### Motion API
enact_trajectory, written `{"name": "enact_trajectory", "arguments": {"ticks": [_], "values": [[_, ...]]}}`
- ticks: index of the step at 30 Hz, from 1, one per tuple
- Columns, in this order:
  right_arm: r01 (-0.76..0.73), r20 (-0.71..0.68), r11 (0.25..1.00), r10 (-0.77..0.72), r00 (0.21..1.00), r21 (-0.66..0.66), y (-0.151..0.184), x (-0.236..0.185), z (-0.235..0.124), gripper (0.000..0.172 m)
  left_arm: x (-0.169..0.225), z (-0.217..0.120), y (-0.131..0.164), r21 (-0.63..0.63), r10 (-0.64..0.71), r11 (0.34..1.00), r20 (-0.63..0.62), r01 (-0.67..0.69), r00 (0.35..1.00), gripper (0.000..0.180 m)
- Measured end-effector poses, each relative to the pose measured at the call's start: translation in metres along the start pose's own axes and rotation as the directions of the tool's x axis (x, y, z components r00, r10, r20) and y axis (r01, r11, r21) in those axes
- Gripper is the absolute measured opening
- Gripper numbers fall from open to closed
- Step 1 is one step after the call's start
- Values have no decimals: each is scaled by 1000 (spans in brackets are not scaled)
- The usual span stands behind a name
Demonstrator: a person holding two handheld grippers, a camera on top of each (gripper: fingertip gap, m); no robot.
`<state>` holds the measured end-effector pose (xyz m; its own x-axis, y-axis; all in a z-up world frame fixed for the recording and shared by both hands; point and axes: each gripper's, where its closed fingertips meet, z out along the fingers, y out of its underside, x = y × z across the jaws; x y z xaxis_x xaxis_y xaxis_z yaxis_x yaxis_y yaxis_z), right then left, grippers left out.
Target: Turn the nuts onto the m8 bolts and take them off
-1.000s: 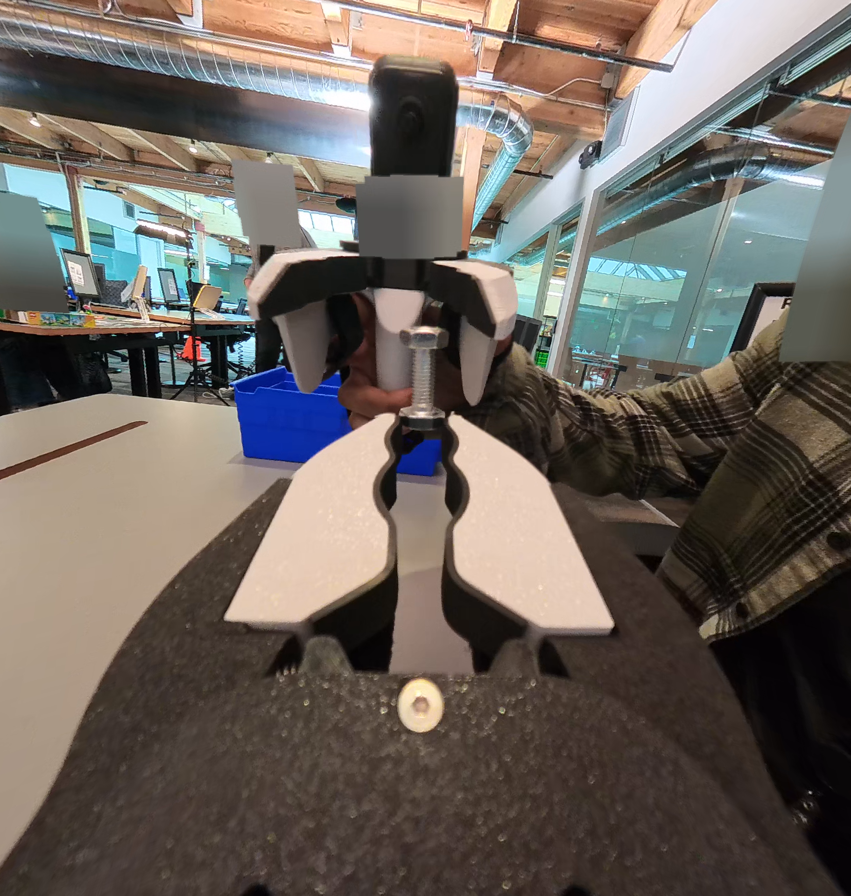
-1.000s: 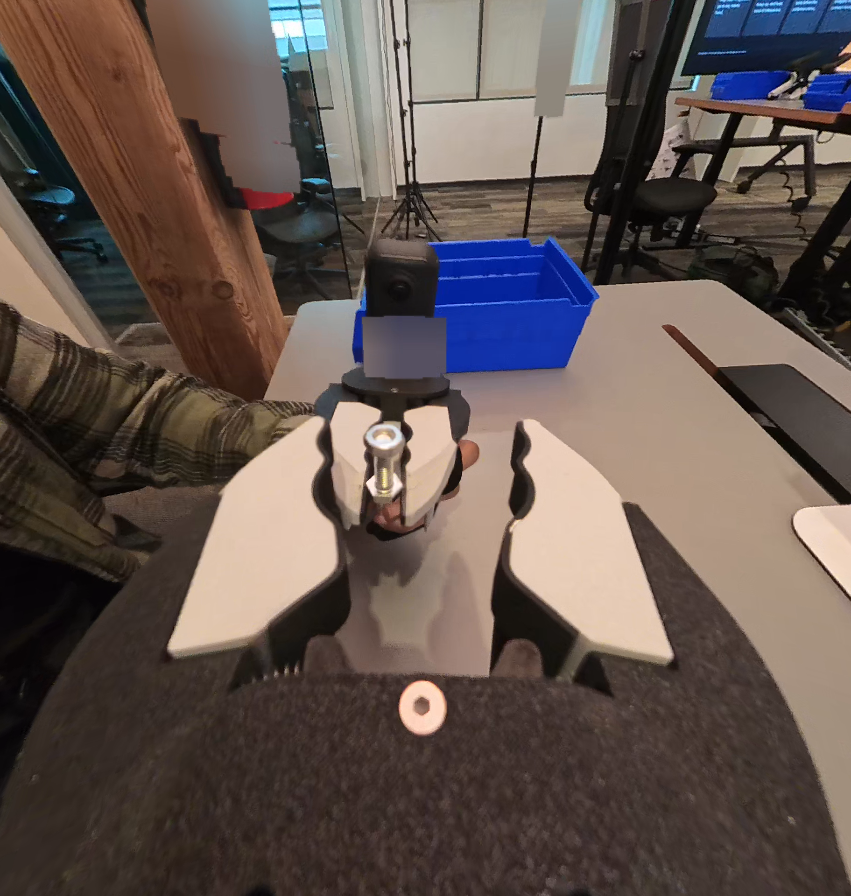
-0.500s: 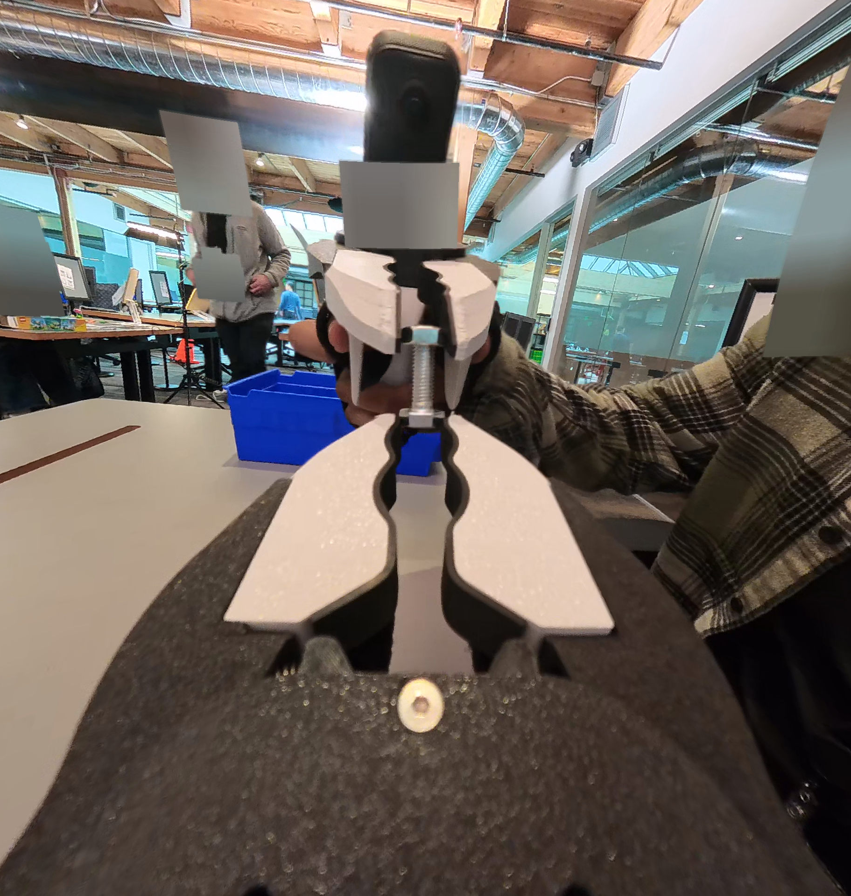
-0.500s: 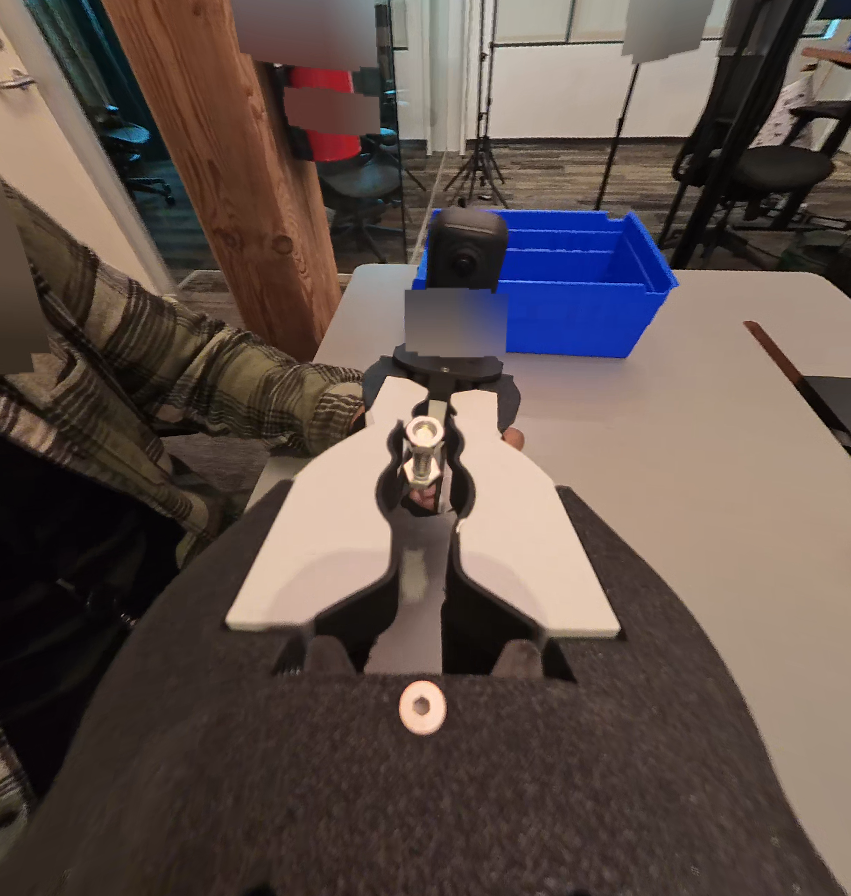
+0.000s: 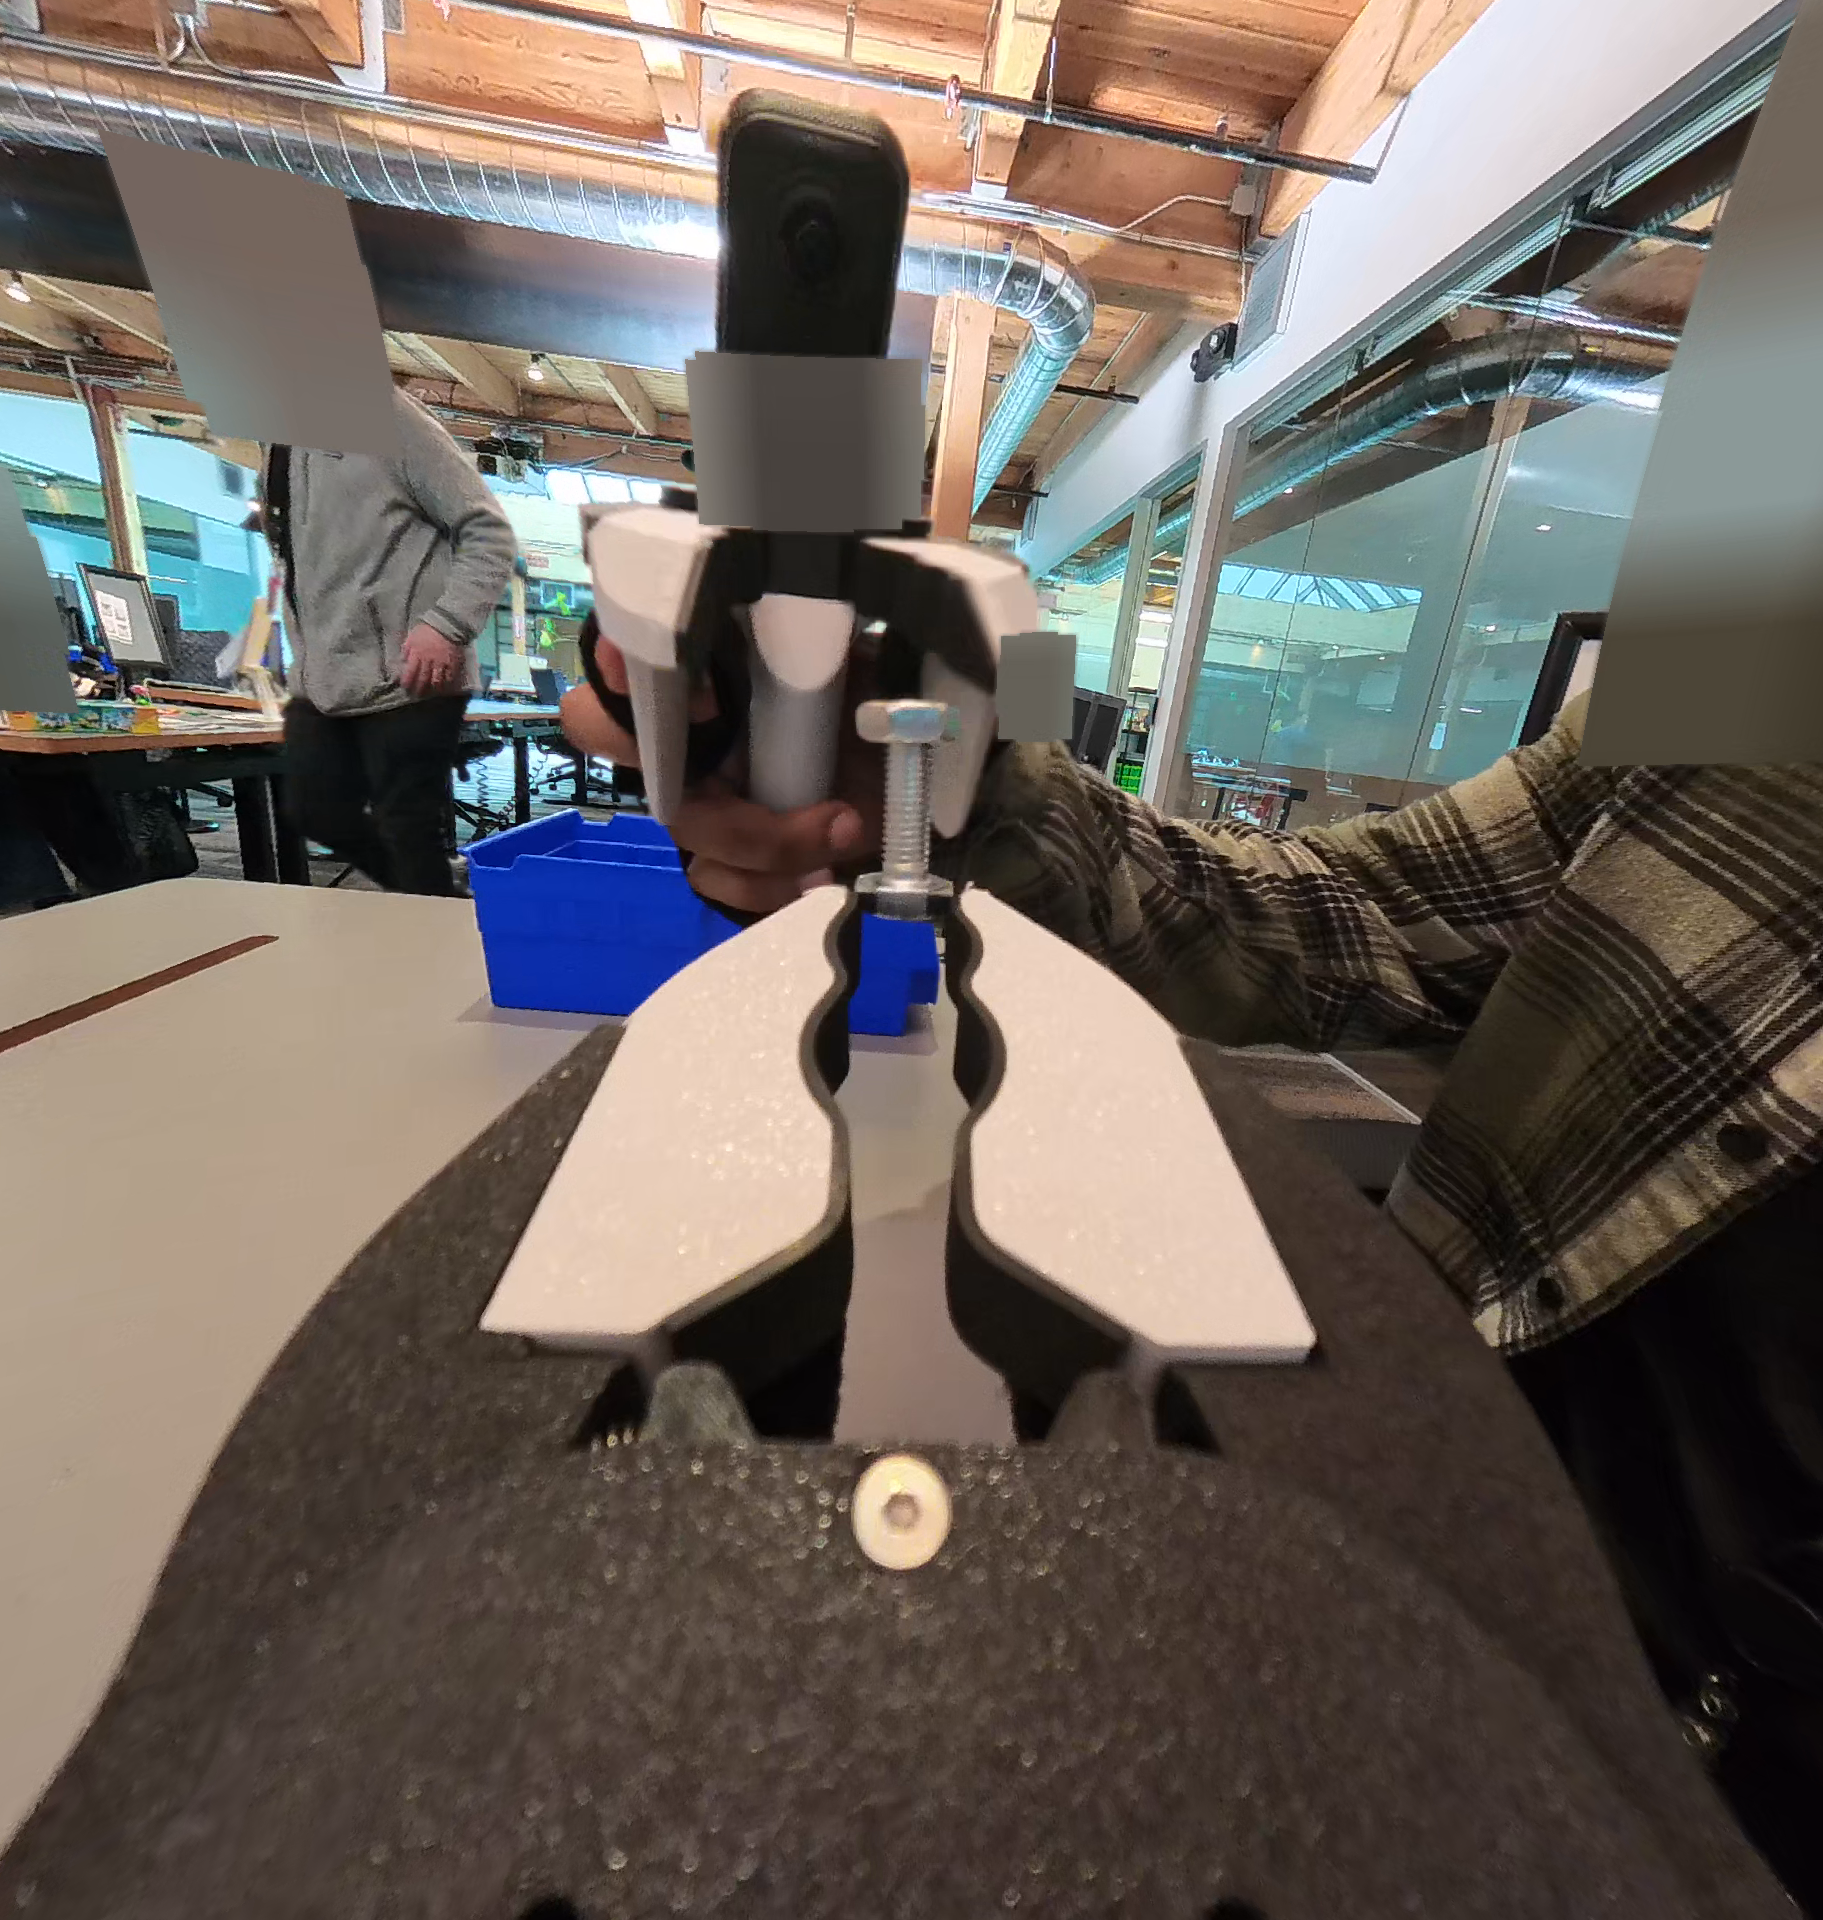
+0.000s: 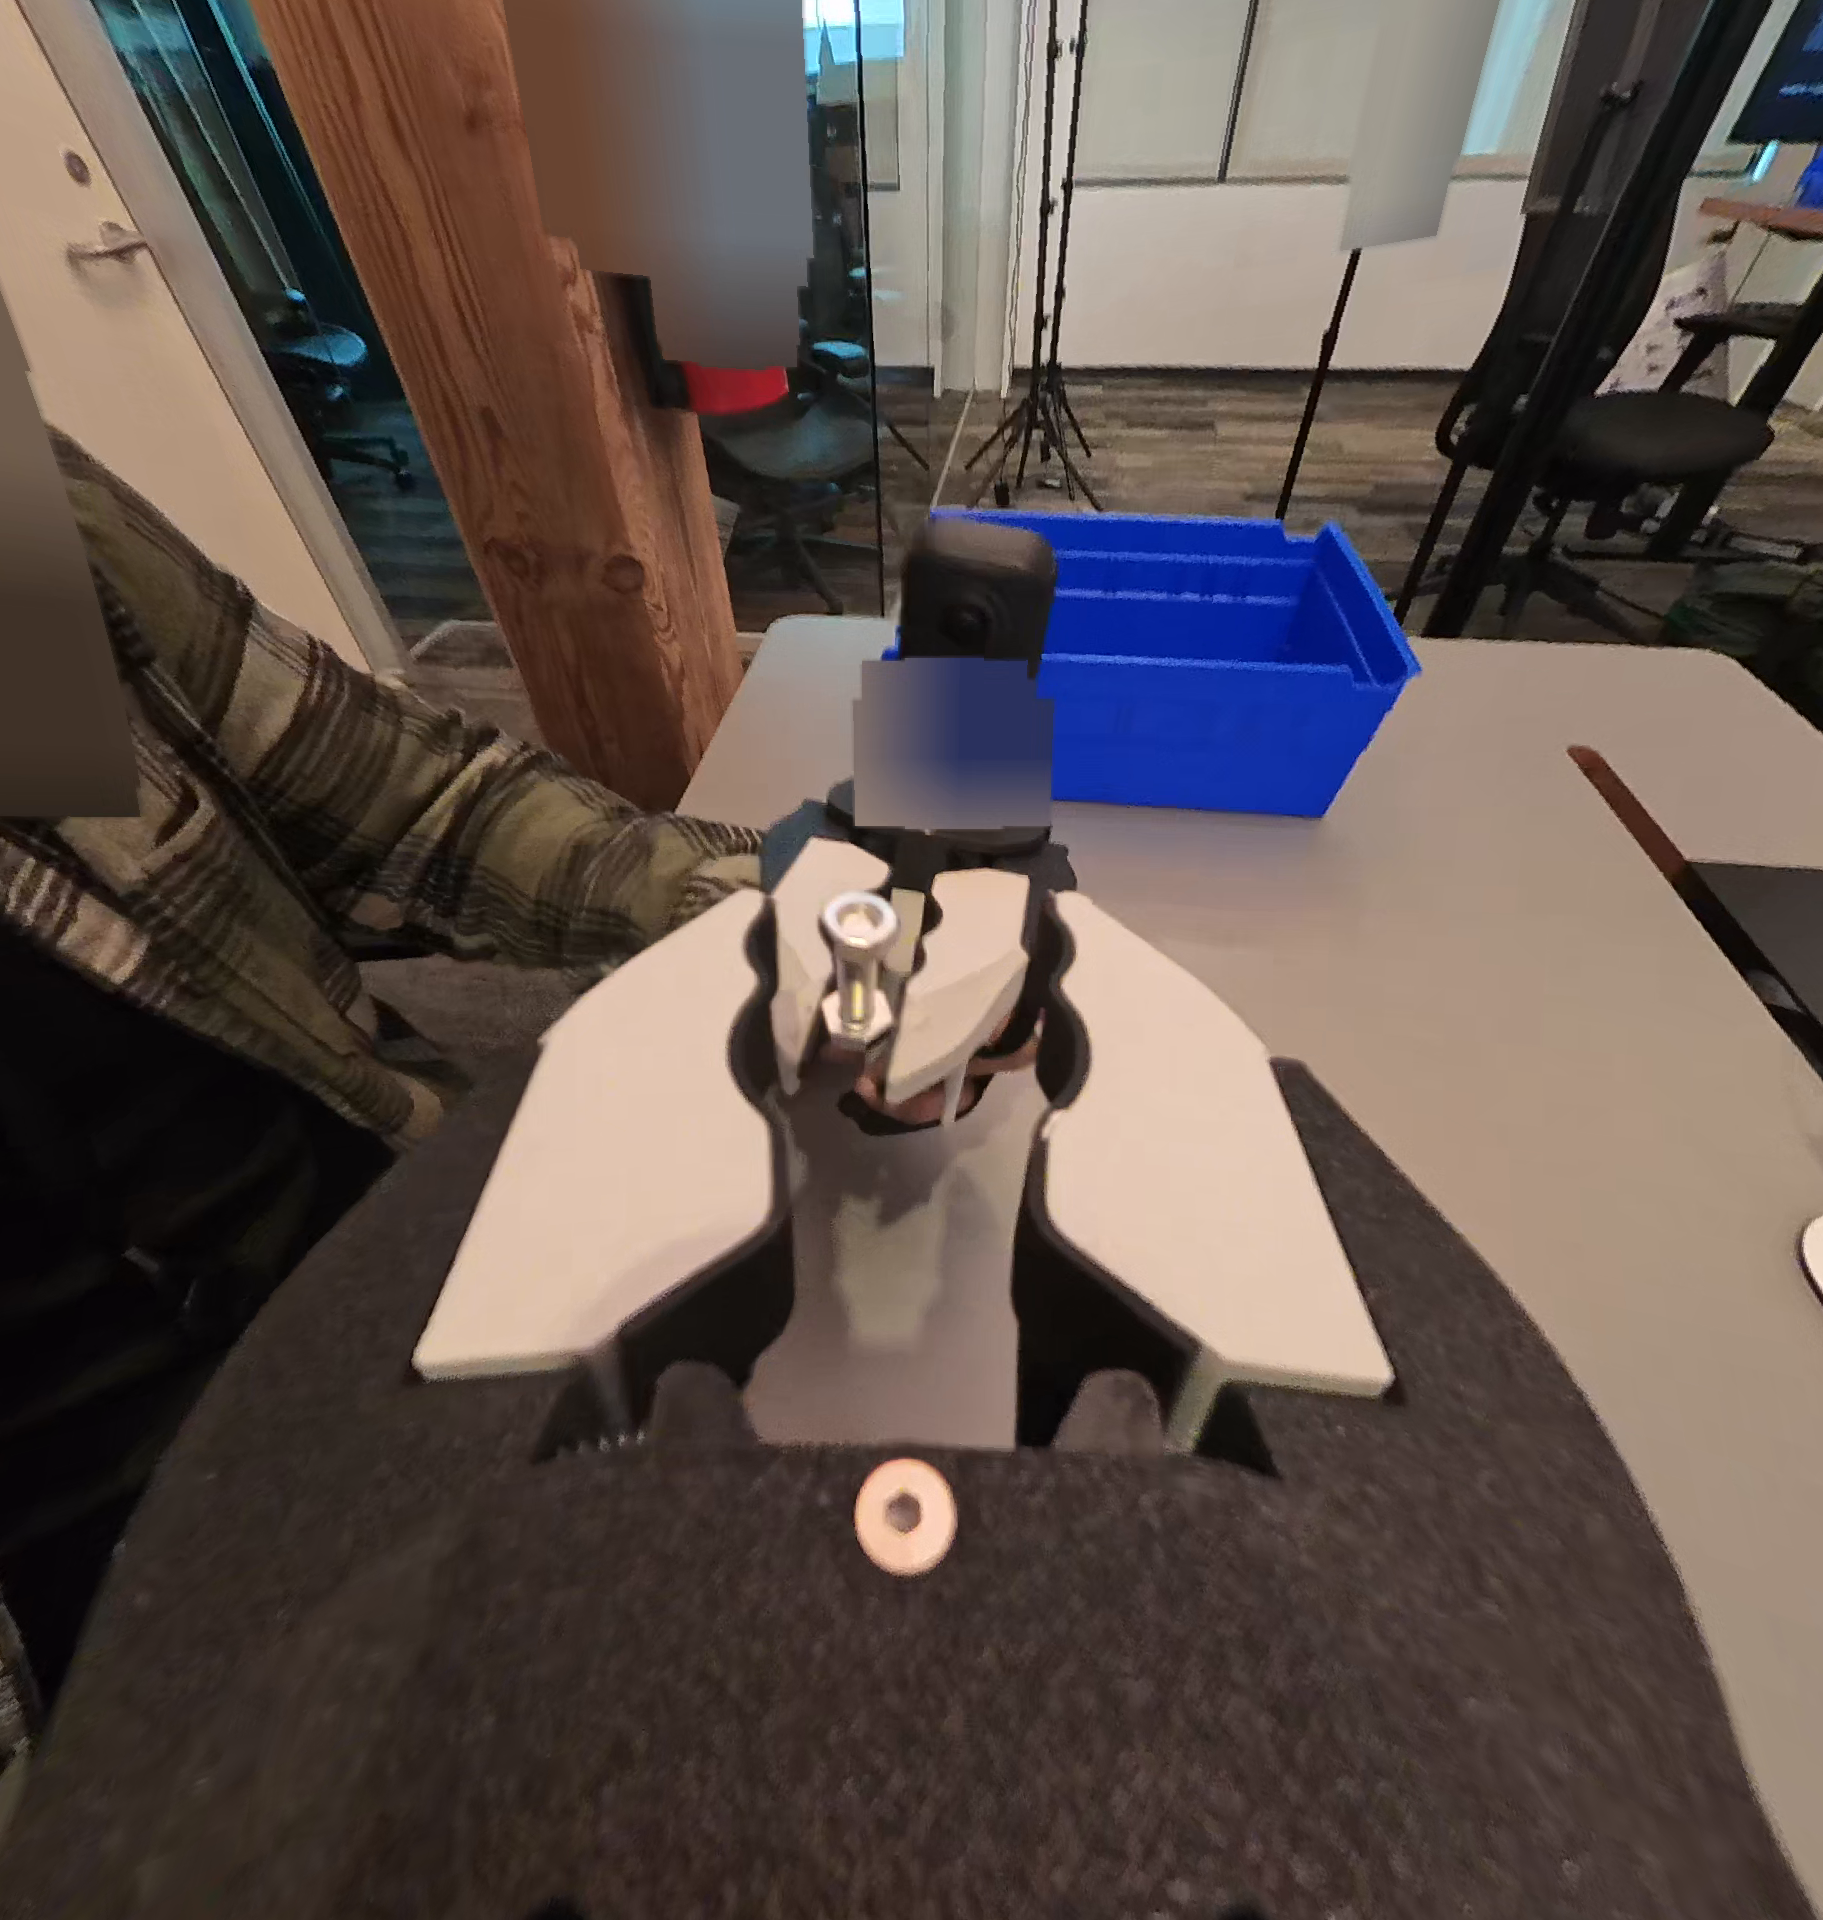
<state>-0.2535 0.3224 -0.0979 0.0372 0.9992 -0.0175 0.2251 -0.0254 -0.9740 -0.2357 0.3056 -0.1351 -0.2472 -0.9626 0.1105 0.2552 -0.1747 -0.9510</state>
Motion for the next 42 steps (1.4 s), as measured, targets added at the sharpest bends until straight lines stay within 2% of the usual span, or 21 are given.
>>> {"name": "enact_trajectory", "arguments": {"ticks": [5, 10, 14, 17, 22, 25, 28, 33, 38, 42], "values": [[-5, -69, 999, 3, 998, -37, 5, 13, 3, 57, 1, 0, 0, 3, 3, 1000, -3, -3, 1000, 15], [-8, -88, 1000, 8, 996, -1, -1, 15, -10, 55, 1, 0, -2, 8, 6, 1000, -3, -6, 1000, 15], [11, -44, 1000, -11, 999, -10, -2, 3, 2, 57, 1, 1, -1, 7, 4, 1000, -2, -4, 1000, 15], [14, -78, 998, -19, 997, -56, 7, 11, 4, 57, 1, 0, -1, 10, 6, 1000, 0, -6, 1000, 15], [3, -116, 1000, -5, 993, -18, 2, 16, -9, 57, 1, 0, -2, 12, 4, 1000, -2, -4, 1000, 15], [4, -74, 1000, -5, 997, -3, -1, 8, -2, 58, 1, 1, -2, 8, 4, 1000, -6, -4, 1000, 15], [24, -100, 999, -28, 995, -46, 5, 11, 5, 60, 1, 0, -2, 9, 6, 1000, -3, -6, 1000, 15], [-2, -106, 1000, 0, 994, -12, 2, 15, -5, 58, 0, -2, -3, 15, 5, 1000, 3, -5, 1000, 15], [3, -91, 1000, -4, 996, -18, 1, 6, 2, 60, -1, -1, -2, 9, 6, 1000, 11, -6, 1000, 15], [19, -83, 999, -21, 996, -30, 2, -1, 7, 49, -2, -2, -3, 11, 6, 1000, 22, -6, 1000, 15]]}}
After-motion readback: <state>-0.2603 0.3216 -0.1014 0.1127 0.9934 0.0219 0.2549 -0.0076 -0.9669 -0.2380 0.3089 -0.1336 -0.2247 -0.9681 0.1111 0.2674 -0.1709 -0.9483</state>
